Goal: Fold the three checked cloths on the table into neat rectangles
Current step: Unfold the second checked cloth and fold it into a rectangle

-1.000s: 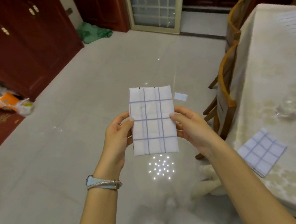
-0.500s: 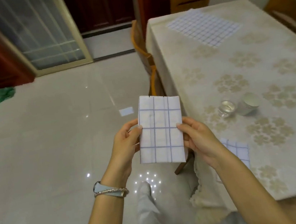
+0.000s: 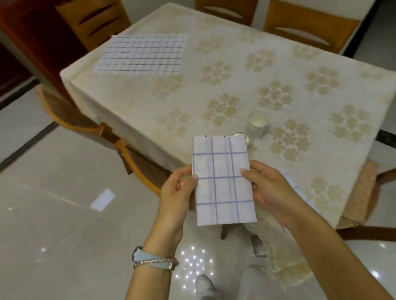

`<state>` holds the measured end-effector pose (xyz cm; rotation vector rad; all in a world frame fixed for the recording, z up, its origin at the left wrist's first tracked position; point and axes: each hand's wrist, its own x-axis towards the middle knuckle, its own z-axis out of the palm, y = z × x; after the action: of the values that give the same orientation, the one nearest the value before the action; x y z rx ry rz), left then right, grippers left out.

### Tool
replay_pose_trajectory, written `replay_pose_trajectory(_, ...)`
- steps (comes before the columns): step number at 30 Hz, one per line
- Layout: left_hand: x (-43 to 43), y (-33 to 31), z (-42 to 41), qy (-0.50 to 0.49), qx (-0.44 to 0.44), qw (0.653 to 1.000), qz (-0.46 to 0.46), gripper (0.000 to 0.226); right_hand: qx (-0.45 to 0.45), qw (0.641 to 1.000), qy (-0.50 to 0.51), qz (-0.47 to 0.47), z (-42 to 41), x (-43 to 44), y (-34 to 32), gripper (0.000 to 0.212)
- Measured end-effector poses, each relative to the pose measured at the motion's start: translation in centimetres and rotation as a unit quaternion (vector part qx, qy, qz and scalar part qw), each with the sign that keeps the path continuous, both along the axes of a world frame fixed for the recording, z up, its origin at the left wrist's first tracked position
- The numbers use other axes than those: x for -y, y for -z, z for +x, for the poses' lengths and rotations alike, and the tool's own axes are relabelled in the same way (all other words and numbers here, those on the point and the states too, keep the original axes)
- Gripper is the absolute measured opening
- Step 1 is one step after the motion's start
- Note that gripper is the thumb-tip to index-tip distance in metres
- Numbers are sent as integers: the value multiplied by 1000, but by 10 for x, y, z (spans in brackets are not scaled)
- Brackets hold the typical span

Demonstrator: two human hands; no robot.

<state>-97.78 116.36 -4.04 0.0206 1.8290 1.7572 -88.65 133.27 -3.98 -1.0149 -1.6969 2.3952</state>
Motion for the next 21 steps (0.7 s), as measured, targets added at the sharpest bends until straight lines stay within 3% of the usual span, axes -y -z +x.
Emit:
replay_pose_trajectory(11,-102,24,29,83,83,993,26,23,75,988,115,65,44,-74,16,21)
replay_pose_trajectory(21,-215,80,90,44,132,990,2,14,133,983,46,116,86,-213,59,18)
